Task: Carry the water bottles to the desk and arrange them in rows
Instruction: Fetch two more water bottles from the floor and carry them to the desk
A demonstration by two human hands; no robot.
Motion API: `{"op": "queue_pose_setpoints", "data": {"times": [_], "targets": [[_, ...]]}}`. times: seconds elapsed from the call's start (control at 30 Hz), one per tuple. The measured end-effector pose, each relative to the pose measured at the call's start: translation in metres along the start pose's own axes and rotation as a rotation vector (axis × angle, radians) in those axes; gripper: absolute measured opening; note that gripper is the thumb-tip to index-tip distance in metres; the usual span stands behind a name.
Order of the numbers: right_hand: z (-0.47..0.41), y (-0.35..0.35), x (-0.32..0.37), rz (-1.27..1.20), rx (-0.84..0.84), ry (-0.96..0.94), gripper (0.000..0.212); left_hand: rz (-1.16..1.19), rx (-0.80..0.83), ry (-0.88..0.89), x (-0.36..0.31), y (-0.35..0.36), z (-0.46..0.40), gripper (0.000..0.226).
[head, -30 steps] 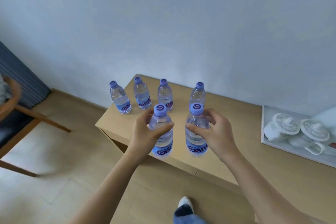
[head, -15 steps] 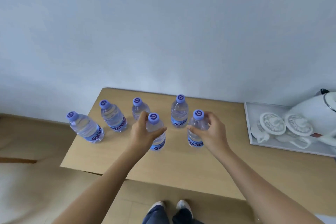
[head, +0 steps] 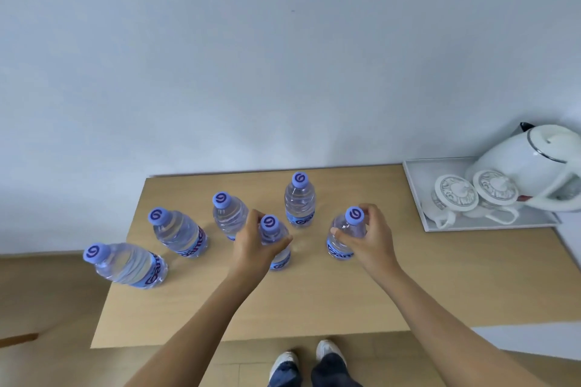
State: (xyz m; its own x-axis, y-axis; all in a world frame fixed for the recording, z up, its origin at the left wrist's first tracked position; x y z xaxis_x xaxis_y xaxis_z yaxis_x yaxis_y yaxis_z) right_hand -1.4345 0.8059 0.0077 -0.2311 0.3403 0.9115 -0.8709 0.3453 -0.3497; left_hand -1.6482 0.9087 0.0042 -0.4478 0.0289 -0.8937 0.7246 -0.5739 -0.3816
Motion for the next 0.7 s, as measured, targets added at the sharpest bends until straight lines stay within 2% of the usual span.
{"op": "queue_pose_setpoints", "data": {"times": [0.23, 0.4, 0.57, 0.7], "targets": [[0.004, -0.002, -0.003, -0.01, 0.081, 0.026, 0.053, -0.014, 0.011, 0.0, 0.005, 0.001, 0.005, 0.047], [0.013, -0.004, -0.007, -0.027, 0.114, 0.076, 0.07, -0.028, 0.077, 0.006, 0.0, -0.006, 0.008, 0.049], [0.033, -0.015, -0.003, -0.009, 0.052, 0.103, 0.08, -0.081, 0.089, 0.066, -0.03, -0.016, 0.009, 0.054], [0.06, -0.029, 0.003, -0.035, -0.023, 0.101, 0.077, -0.245, 0.117, 0.197, -0.069, -0.017, 0.011, 0.043]]}}
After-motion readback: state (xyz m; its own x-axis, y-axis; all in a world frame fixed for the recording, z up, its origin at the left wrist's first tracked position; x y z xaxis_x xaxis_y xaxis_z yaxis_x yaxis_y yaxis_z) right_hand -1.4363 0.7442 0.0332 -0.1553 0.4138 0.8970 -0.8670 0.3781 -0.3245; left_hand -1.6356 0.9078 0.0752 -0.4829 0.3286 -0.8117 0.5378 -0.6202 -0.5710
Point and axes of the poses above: each hand's wrist, its own z-axis away from the middle knuckle, its own y-axis out of the palm, x = y × z, the point moved 3 cm from there along -z, towards the middle knuckle, and after that the axes turned 15 degrees about x, right-handed, at the moved point
